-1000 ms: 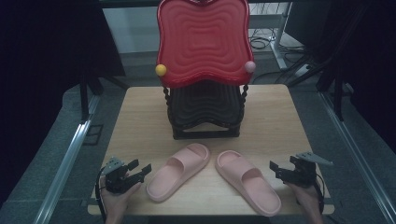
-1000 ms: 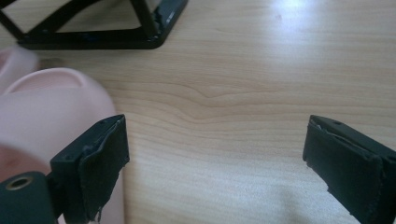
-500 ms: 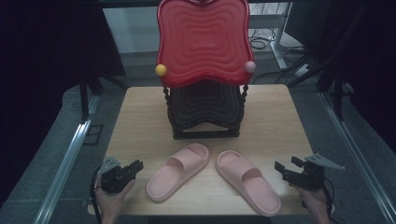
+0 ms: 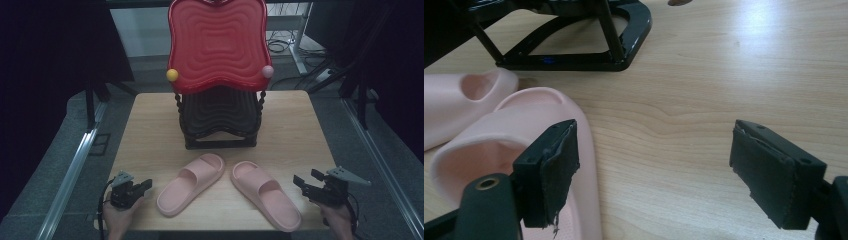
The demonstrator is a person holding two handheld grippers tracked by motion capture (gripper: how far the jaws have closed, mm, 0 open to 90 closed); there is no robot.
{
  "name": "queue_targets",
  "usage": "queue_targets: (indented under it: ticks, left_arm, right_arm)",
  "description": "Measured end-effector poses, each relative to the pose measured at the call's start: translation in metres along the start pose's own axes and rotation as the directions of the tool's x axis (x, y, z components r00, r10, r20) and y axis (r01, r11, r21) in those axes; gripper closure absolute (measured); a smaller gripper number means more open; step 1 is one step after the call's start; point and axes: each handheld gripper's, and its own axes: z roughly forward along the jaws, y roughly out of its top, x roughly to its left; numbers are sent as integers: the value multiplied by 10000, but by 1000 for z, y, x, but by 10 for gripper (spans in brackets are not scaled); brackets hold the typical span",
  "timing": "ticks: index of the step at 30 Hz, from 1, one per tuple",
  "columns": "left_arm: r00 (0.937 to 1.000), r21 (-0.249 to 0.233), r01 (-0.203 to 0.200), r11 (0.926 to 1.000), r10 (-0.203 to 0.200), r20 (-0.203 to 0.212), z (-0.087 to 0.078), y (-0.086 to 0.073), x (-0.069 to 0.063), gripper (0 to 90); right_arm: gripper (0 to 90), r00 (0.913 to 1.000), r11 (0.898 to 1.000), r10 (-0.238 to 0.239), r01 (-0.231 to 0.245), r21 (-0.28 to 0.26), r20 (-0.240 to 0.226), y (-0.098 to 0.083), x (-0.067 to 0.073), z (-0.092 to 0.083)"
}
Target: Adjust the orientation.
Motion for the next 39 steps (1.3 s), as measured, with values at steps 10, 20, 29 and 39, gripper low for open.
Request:
queue_targets:
  ticks: [10, 20, 29, 39]
  left_arm:
    - [9971, 566, -554, 9969, 523, 550, 1, -7, -19, 899]
    - [9858, 826, -1126, 9902, 1008, 1345, -8, -16, -42, 899]
    - [9597, 941, -1926, 9768, 1675, 2256, -5, -16, -78, 899]
    - [9156, 1175, -2874, 9506, 2366, 3249, 17, -14, -122, 898]
  right_arm:
    - [197, 10000, 9998, -87, 86, -201, -7, 3, 6, -6]
    - [198, 9999, 9990, -149, 151, -426, 53, 4, 9, -12]
    - [198, 9996, 9984, -284, 283, -495, -13, 7, 15, -16]
    - [198, 9993, 9985, -377, 374, -388, -52, 8, 21, -15]
